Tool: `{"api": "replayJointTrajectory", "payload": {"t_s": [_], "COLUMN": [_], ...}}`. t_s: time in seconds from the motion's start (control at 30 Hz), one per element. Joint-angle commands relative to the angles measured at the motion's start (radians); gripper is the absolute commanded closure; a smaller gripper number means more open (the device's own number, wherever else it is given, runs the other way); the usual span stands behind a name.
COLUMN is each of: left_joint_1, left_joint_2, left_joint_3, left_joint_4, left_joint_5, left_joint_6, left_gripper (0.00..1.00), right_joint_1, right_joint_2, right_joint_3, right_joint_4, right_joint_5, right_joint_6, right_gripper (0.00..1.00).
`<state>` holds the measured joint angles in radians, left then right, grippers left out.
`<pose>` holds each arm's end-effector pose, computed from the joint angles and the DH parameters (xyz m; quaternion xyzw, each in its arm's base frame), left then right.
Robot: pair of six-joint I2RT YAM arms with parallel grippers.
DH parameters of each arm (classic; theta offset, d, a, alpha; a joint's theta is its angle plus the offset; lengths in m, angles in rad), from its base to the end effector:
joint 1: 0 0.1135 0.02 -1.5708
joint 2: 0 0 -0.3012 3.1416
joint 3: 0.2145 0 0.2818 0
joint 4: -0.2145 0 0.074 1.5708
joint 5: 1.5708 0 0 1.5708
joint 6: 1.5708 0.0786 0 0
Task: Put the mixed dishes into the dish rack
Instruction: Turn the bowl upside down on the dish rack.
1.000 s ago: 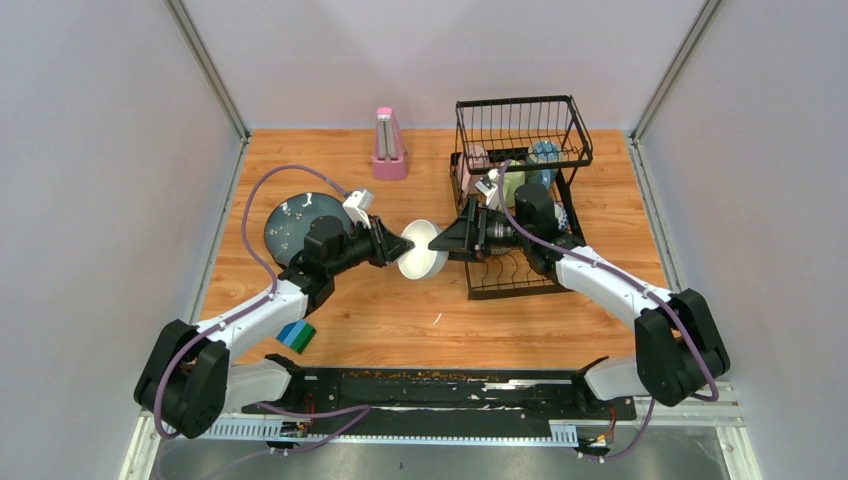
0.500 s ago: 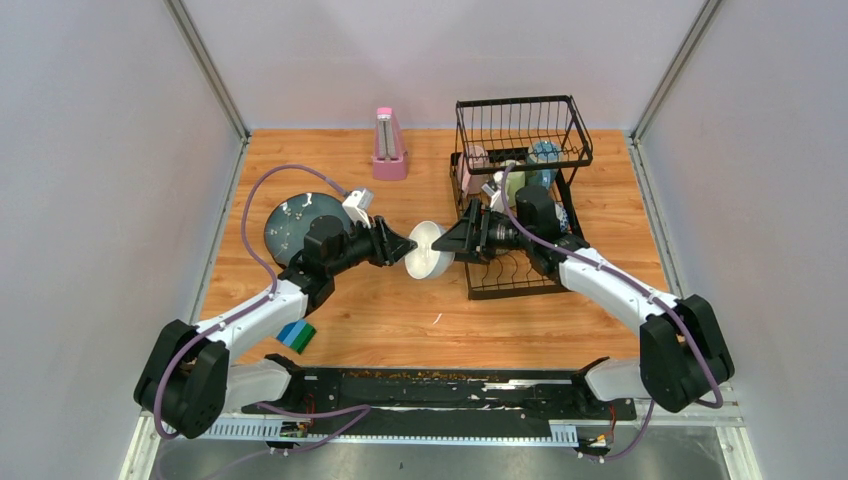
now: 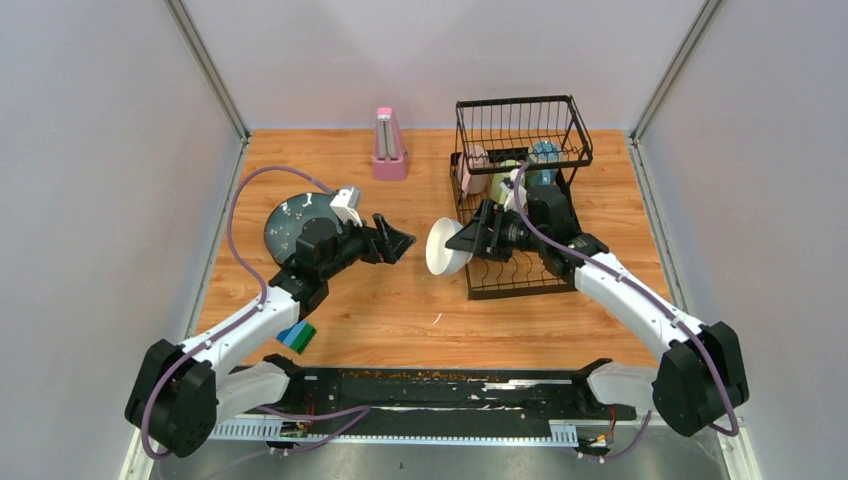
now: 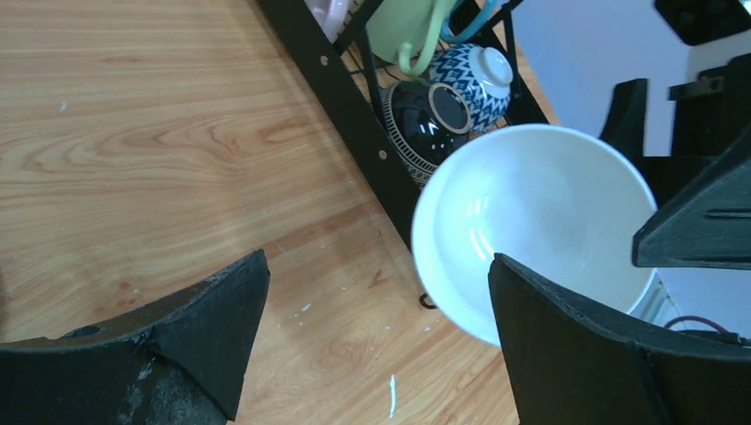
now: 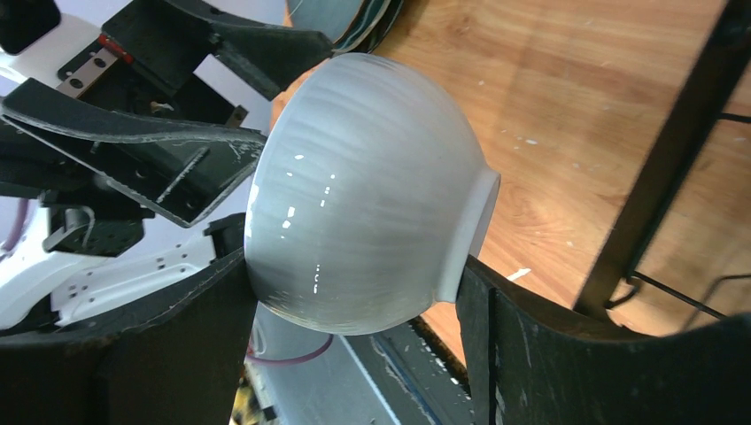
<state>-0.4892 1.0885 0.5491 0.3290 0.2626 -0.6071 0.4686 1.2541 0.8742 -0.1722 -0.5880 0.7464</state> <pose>0.2499 -0.1561 0.2591 0.0368 0.7743 -0.4118 0.4791 0.2683 0.1847 0.2802 -0.0242 0.8471 0.4741 0.2388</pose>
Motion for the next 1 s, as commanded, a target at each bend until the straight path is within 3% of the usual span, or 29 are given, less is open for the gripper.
{"api": "replayJointTrajectory", "payload": {"t_s": [0.0,0.53,0.7,0.97], "left_joint_1": [0.003,0.003,0.004,0.005], "left_joint_2": [-0.045,-0.073,-0.073,-0.073], "left_joint_3": [0.026,0.021,0.032,0.036], "left_joint_4": [-0.051,-0.112,-0.114,-0.136], "left_joint_5": [-0.089,-0.169,-0.174,-0.18], "left_joint_6": [0.033,0.049,0.045,0.052], "left_gripper": [0.0,0.0,0.0,0.0], "right_joint_1": [-0.014,-0.02,-0.02,-0.021], "right_joint_2": [-0.104,-0.222,-0.152,-0.002], "right_joint_3": [0.069,0.186,0.231,0.29], "right_joint_4": [-0.047,-0.439,-0.545,-0.664], "right_joint_5": [0.135,0.666,0.843,0.982], "right_joint_6": [-0.102,-0.369,-0.386,-0.424], "right_gripper": [0.86,0.87,0.88,0.93]}}
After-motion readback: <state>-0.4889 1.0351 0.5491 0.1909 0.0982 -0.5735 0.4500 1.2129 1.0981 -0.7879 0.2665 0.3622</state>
